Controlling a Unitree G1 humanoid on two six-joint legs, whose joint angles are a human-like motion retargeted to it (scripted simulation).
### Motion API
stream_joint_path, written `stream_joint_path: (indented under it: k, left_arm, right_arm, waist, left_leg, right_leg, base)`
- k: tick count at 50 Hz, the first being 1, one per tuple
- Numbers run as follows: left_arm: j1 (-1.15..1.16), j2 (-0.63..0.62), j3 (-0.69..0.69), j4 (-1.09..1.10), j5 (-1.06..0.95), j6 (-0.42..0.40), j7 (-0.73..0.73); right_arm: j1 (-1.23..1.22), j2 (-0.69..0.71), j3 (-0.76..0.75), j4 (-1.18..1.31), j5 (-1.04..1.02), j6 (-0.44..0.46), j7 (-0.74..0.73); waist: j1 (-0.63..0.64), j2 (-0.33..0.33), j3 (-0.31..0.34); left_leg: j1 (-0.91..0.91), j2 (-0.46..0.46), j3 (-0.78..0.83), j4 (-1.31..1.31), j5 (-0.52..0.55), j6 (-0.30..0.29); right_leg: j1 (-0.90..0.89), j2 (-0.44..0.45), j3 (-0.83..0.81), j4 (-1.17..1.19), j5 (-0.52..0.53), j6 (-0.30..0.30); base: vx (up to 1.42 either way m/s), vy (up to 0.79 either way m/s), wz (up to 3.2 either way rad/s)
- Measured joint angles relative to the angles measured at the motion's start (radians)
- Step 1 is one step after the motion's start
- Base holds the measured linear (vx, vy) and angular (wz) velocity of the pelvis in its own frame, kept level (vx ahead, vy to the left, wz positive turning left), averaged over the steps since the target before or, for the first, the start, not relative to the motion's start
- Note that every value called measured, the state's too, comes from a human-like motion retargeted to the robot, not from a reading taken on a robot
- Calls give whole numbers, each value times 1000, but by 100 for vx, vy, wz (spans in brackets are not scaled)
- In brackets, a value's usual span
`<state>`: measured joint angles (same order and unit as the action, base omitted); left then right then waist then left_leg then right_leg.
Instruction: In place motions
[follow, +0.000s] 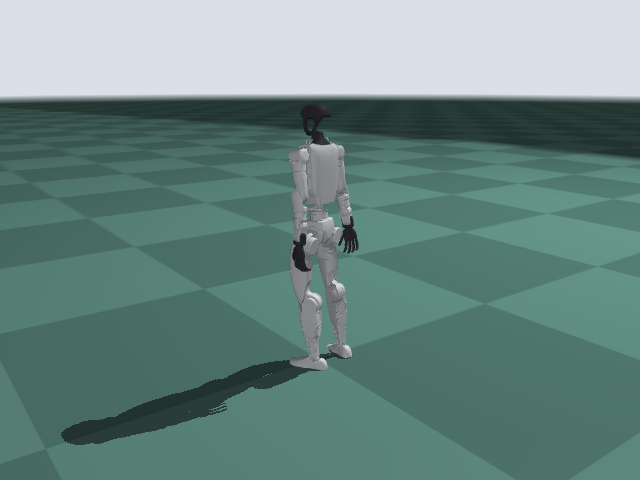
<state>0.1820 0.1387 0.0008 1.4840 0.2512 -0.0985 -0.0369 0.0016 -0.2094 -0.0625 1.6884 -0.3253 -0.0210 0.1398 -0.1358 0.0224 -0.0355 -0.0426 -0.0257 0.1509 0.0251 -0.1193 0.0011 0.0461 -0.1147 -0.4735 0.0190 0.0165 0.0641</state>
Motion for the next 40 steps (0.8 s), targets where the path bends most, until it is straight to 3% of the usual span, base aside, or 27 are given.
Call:
stream_joint_path:
  k: [6, 15, 25, 31, 40]
  left_arm:
    - [-36, -1, 0, -5, -18, 16, -42]
    - [-31, -15, -20, 16, -4, 27, -78]
    - [-30, -27, -59, 37, 67, 27, -30]
    - [-53, -17, -62, 51, 96, 56, -79]
    - [-69, -28, -53, 40, 89, 35, -70]
  right_arm:
    - [-9, 13, 74, -5, -127, 0, -19]
    - [-5, 12, 50, -19, -57, 13, 4]
    - [4, 11, 46, -24, -26, 15, 12]
    - [-29, -4, 67, -13, -101, 40, 89]
    - [-62, -8, 75, -153, -148, 42, 144]
  waist:
    - [79, -15, 30]
    - [92, -12, 64]
    - [40, -12, 64]
    - [4, -10, 53]
    - [72, -13, 53]
  left_leg:
    - [22, 7, 68, -4, -7, -1]
    - [45, 11, 83, -8, -10, 3]
    - [62, -10, 36, -23, -18, 11]
    - [49, -6, -2, -15, -11, 8]
    - [64, 5, 61, -16, -14, 16]
  right_leg:
    - [18, 22, 61, -5, -13, -13]
    - [30, 21, 78, 0, -13, -6]
    - [39, 21, 27, -3, -21, -7]
    - [42, 12, -9, -5, -13, 1]
    - [44, 25, 56, 4, -17, -1]
  base:
    - [-4, 0, -52]
    - [0, 0, -4]
    - [0, 0, 25]
    - [1, 0, 25]
    - [2, -1, -36]
